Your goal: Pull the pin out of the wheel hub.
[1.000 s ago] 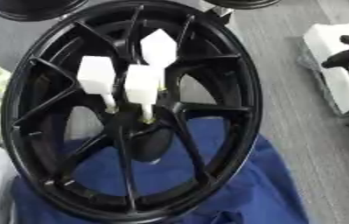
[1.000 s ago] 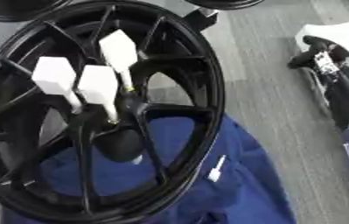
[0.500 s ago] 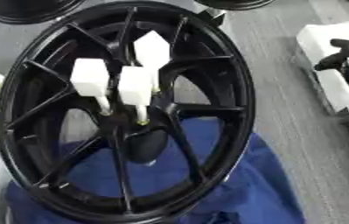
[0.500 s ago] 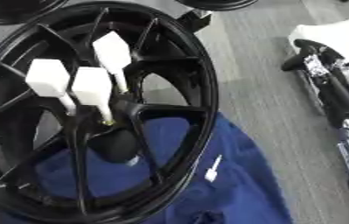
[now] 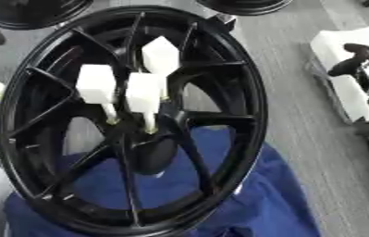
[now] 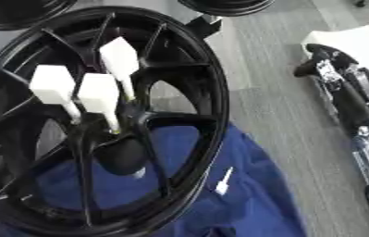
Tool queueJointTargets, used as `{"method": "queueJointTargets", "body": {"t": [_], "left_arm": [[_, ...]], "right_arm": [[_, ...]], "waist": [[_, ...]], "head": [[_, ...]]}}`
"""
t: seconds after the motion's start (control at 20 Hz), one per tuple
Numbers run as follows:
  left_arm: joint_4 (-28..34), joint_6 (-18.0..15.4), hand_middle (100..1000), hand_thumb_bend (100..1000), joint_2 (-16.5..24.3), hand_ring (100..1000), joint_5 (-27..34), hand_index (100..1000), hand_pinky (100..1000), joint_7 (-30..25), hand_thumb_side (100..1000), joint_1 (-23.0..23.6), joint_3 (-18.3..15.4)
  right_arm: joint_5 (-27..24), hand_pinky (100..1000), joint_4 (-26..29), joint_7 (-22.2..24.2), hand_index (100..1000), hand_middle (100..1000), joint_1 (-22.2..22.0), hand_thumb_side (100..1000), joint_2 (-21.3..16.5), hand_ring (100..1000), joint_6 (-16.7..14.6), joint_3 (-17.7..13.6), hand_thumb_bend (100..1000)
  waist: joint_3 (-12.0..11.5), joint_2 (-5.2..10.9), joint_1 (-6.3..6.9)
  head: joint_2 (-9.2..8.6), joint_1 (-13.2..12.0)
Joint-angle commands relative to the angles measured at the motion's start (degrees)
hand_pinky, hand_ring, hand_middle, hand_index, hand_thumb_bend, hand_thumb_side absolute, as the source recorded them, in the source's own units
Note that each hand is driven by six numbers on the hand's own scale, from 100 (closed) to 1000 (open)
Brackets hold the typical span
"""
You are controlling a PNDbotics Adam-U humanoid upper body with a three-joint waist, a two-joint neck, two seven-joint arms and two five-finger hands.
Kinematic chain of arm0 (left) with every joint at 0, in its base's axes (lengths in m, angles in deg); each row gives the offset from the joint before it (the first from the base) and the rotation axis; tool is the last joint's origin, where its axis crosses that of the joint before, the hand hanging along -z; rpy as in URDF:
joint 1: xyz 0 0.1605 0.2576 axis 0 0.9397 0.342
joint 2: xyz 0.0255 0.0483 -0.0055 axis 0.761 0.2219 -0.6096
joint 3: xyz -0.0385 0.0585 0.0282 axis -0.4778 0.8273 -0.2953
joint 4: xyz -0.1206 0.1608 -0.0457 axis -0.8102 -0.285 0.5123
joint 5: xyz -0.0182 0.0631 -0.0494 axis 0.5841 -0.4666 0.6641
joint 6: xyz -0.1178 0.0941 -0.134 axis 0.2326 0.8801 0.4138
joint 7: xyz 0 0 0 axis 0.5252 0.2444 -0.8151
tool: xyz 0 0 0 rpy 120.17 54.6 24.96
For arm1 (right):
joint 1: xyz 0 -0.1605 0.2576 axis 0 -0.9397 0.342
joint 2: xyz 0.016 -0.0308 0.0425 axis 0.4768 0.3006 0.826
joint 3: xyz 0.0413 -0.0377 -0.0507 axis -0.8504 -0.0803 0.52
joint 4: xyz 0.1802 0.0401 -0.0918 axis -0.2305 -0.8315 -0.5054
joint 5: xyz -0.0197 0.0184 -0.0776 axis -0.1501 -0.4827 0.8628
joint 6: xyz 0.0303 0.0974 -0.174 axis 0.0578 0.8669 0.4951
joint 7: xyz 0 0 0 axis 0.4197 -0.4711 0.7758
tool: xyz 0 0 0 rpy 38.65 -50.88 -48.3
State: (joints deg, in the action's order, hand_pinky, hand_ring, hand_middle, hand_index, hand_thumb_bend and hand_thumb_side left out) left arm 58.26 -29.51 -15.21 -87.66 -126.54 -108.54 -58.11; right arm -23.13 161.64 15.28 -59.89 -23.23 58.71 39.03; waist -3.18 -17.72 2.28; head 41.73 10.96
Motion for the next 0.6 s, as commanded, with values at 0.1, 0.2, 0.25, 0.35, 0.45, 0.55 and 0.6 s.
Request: {"method": "queueJointTargets", "body": {"t": [0.1,0.2,0.25,0.35,0.45,0.55,0.6], "left_arm": [[-4.0,1.4,675,355,-3.3,741,-1.5,810,775,0.0,638,-4.1,2.3],[-5.5,1.8,686,360,-5.0,750,-1.6,818,778,0.0,646,-5.4,3.3],[-6.1,1.9,690,363,-5.7,752,-1.7,820,779,0.0,648,-6.0,3.7],[-7.5,2.0,709,376,-7.0,766,-2.1,832,786,0.0,660,-6.8,4.4],[-8.8,1.7,734,392,-8.0,785,-2.1,852,796,0.0,675,-7.3,5.5],[-9.7,1.0,744,427,-8.5,794,-1.4,860,804,0.0,693,-7.4,6.0],[-10.1,0.6,749,445,-8.6,797,-1.0,862,808,0.0,708,-7.4,6.0]], "right_arm": [[0.4,1000,0.5,0.2,849,586,0.1,677,-1.8,694,-0.1,-0.4,100],[0.3,1000,0.3,0.3,849,586,0.1,680,-1.8,694,0.0,-0.3,100],[0.3,1000,0.2,0.4,849,586,0.2,680,-1.8,694,0.1,-0.3,100],[0.3,1000,0.0,0.5,849,586,0.3,681,-1.8,694,0.2,-0.2,100],[0.2,1000,-0.1,0.6,849,586,0.4,682,-1.8,694,0.3,-0.2,100],[0.2,1000,-0.2,0.6,849,585,0.4,684,-1.8,694,0.4,-0.3,100],[0.3,1000,-0.3,0.6,849,585,0.4,685,-1.8,694,0.4,-0.3,100]], "waist": [[0.0,1.85,-0.17],[0.0,1.96,-0.04],[0.0,2.01,0.03],[0.0,2.10,0.14],[0.2,2.15,0.21],[0.3,2.17,0.31],[0.3,2.17,0.36]], "head": [[-0.07,-0.2],[0.07,-0.3],[0.12,-0.4],[0.12,-0.7],[0.12,-0.9],[0.13,-0.9],[0.13,-0.9]]}}
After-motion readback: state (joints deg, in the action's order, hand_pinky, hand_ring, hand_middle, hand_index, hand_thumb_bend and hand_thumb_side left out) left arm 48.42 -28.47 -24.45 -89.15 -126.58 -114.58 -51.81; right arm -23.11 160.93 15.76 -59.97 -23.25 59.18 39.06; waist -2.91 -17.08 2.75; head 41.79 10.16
